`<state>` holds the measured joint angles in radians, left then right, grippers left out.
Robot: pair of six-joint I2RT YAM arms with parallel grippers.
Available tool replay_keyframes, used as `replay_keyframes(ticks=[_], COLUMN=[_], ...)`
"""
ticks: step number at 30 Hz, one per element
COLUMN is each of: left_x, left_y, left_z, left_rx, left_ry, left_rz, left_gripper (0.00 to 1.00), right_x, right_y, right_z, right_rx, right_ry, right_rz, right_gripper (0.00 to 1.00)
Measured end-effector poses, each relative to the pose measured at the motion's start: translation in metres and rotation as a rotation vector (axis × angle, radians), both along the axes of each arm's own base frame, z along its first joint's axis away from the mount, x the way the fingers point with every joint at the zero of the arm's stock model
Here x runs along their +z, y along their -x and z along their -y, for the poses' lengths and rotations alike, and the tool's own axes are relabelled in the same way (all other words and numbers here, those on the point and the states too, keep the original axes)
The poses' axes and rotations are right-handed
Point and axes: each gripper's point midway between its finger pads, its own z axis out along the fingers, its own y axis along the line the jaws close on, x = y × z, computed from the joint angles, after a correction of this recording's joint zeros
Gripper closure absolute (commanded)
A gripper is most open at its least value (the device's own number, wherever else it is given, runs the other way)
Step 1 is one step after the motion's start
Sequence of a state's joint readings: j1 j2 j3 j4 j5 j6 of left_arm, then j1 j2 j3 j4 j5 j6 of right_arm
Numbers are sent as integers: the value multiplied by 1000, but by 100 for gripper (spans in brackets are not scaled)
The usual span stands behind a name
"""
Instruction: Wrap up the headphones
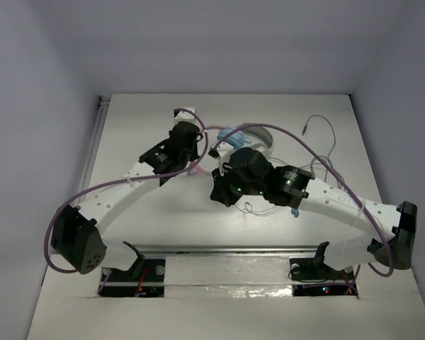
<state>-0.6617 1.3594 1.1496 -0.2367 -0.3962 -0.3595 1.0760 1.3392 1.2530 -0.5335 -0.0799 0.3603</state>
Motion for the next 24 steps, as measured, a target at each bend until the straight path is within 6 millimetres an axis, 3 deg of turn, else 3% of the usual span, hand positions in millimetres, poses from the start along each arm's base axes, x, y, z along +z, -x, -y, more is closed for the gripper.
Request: replay_keyframes(ticks=[4, 10, 14, 19, 24], left_x=[-28, -50, -58, -61, -59], left_y=[18, 42, 59, 72, 80], left_z=[-9, -11, -12, -8, 1], left_rx=[-77, -212, -292, -370, -440], left_ry=[-120, -202, -206, -198, -165], left_rz=[-97, -190, -221, -234, -240], left_gripper=[100, 100, 100, 100, 100], right_x=[20, 1, -5, 2, 8], right_y=[-9, -23, -38, -70, -93], right_z=[10, 29, 40, 57, 61], right_rx=[-4, -35, -83, -208, -279], right_ry=[47, 210, 281, 323, 349], right_rz=[79, 125, 155, 210, 258], right_gripper=[100, 100, 100, 100, 100])
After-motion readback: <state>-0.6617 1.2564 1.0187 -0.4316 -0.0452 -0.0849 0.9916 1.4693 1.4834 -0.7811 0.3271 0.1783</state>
